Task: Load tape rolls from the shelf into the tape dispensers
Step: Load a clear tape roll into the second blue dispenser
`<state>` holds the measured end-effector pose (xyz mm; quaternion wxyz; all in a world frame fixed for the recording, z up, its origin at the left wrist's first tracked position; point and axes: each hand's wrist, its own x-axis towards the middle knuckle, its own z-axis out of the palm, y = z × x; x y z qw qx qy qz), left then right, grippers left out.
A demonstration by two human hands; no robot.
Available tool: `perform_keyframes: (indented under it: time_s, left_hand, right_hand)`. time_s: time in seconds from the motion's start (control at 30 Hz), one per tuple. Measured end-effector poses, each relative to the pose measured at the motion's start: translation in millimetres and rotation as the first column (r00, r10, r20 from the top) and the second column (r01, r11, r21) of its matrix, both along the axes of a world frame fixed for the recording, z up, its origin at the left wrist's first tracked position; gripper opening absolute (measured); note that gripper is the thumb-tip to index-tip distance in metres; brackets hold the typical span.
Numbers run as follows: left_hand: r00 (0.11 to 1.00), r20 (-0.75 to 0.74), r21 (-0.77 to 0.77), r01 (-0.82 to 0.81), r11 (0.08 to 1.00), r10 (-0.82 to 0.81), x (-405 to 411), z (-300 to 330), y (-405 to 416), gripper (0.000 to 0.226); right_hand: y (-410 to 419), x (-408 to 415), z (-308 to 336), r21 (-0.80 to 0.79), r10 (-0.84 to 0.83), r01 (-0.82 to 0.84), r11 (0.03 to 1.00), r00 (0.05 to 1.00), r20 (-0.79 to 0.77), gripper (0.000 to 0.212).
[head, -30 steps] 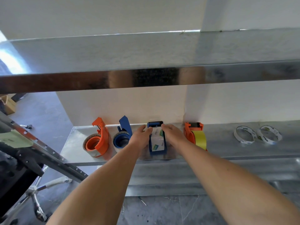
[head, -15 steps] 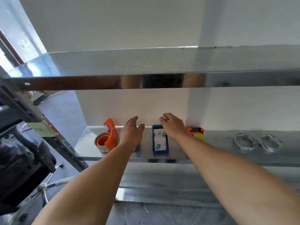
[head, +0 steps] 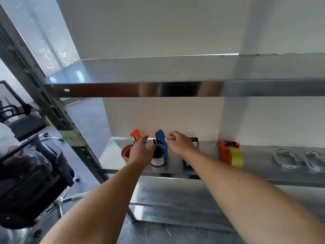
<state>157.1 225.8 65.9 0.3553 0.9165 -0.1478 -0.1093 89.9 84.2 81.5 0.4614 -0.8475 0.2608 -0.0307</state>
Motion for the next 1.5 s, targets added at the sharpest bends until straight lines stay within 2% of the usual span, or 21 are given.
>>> perform_keyframes:
  time_s: [0.17,0.4,0.5,0.6,0.7,0.97,1.33,1.5]
  left_hand:
    - [0.987,-0.104,0.031,0.125,0.992,-0.121,19.9,-20.3,10.0,0.069]
    - [0.962,-0.153,0.054,0.238,0.970,-0.228,33.9,-46.4,5.4,0.087]
    - [0.957,-0.168,0.060,0.251,0.966,-0.238,36.1,-58.0,5.6,0.092]
    - [0.961,-0.155,0.067,0.240,0.969,-0.227,43.8,-66.4,2.7,0.098]
    - [0.961,-0.139,0.076,0.251,0.965,-0.239,47.6,-73.1,0.4,0.093]
    - [0.954,-0.083,0.100,0.296,0.950,-0.288,52.2,-77.5,-5.5,0.084]
    - [0.903,-0.093,0.220,0.430,0.875,-0.420,76.4,-71.2,18.5,0.087]
    - [0.903,-0.101,0.209,0.429,0.879,-0.417,73.9,-71.2,22.3,0.090]
  right_hand:
    - [21.8,16.5,-16.8,0.008,-0.099,0.100,0.995,0.992,-0.076,0.050]
    - [27.4,27.0,-39.1,0.024,-0.239,0.245,0.969,0.960,-0.146,0.053]
    - [29.8,31.2,-54.5,0.041,-0.246,0.258,0.965,0.951,-0.186,0.055]
    - [27.8,36.6,-64.8,0.068,-0.229,0.243,0.968,0.960,-0.163,0.046]
    - [25.0,39.5,-72.9,0.077,-0.240,0.251,0.965,0.962,-0.127,0.040]
    - [19.3,40.5,-78.4,0.065,-0.242,0.252,0.965,0.961,-0.132,0.041]
    - [16.3,36.1,-76.4,0.028,-0.252,0.259,0.966,0.957,-0.145,0.041]
    - [17.9,34.2,-77.1,0.023,-0.261,0.266,0.964,0.956,-0.135,0.041]
